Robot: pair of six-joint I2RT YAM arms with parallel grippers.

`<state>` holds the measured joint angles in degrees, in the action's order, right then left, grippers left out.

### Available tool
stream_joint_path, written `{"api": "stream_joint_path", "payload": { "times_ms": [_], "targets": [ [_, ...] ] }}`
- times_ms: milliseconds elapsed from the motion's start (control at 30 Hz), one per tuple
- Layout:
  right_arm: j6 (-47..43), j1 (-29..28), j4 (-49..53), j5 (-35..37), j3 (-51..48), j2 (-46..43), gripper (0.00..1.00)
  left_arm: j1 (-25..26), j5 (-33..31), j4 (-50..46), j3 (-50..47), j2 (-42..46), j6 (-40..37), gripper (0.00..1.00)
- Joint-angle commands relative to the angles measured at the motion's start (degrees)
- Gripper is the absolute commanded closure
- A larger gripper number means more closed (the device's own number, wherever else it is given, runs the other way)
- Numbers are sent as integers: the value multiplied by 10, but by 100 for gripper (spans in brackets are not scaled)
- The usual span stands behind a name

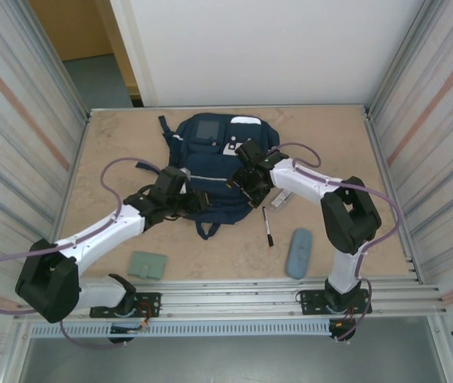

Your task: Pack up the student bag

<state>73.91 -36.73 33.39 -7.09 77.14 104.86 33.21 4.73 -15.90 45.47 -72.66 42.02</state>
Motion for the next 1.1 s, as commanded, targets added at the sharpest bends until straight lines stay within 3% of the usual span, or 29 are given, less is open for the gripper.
{"api": "stream_joint_path", "payload": {
  "times_ms": [0,167,433,667,867,1067],
  "targets": [
    [35,-11,17,-1,9,-37,21,-24,-20,-17,-21,9,-27,62],
    [117,-39,-30,-6,-17,-34,22,-32,-24,-5,-29,-15,-47,67],
    [151,-56,-19,-2,-13,-35,22,-29,-5,36,-80,-48,-32,75],
    [181,-60,-30,12,-30,-69,21,-11,5,77,-103,-72,-18,78],
    [205,-72,-68,-4,-4,-39,21,11,7,93,-98,-103,-7,80],
    [236,-82,-72,39,-17,-9,21,25,18,128,-118,-114,18,80]
  ]
}}
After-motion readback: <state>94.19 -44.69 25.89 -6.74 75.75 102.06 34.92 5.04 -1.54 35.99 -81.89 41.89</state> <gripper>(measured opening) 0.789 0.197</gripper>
